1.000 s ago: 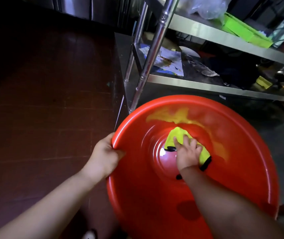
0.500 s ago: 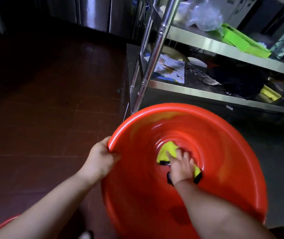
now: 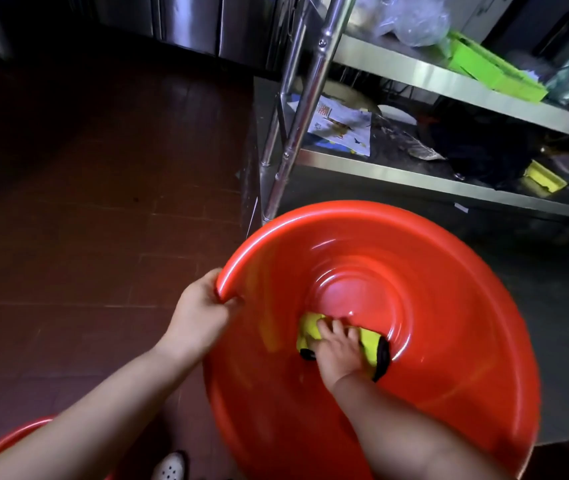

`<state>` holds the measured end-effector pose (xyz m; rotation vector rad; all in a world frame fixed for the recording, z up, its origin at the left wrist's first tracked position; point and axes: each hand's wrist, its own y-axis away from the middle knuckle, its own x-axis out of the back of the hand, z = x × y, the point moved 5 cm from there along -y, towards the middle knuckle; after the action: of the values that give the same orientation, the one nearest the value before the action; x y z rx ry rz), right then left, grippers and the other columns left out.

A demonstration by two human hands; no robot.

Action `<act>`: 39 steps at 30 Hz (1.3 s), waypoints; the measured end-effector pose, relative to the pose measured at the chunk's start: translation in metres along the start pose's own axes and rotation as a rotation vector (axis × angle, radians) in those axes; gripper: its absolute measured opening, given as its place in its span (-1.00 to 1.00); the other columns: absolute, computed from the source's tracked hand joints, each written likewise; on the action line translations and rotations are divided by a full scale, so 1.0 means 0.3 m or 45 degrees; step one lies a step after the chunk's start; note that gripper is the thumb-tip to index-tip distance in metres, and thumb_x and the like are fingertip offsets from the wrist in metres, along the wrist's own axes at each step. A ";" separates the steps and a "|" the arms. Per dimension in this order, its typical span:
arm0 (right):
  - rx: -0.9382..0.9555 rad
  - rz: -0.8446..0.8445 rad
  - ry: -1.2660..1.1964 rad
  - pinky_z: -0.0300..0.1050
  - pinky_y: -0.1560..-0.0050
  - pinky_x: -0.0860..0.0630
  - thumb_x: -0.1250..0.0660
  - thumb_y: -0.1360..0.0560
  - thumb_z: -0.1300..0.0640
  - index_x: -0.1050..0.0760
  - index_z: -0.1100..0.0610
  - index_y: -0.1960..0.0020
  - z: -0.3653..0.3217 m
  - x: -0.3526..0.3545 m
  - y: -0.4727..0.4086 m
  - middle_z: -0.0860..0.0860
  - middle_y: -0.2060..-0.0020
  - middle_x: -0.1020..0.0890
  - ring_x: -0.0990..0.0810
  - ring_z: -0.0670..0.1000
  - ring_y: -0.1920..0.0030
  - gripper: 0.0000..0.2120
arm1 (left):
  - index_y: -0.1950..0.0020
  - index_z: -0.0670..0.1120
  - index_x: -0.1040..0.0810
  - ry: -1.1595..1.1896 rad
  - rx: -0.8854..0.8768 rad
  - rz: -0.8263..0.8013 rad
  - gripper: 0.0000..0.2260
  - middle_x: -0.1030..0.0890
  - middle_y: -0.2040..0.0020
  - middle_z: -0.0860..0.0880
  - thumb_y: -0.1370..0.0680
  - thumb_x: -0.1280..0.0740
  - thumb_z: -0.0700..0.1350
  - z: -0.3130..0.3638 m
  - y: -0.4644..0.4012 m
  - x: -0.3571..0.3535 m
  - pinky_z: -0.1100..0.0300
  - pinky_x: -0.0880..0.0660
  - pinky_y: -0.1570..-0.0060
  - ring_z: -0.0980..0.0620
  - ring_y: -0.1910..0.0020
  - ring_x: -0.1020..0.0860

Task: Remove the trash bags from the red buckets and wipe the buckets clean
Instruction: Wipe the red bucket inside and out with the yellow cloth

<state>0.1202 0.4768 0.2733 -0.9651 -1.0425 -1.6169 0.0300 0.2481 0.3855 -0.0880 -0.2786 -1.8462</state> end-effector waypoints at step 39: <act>-0.845 0.079 -0.529 0.05 -0.06 -0.31 -0.42 -0.39 -0.02 -0.31 -0.24 -0.39 0.172 -0.003 -0.027 0.03 -0.35 -0.34 -0.28 0.14 -0.16 -0.39 | 0.17 -0.16 -0.58 0.330 0.089 -0.009 -0.96 -0.58 0.35 -0.20 -0.42 -0.40 -0.22 -0.054 -0.041 -0.055 0.05 -0.46 0.37 -0.06 0.41 -0.51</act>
<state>0.1187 0.5271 0.2878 -1.8151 -0.7217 -1.7866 0.0245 0.2630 0.3647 0.1996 -0.1620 -1.8295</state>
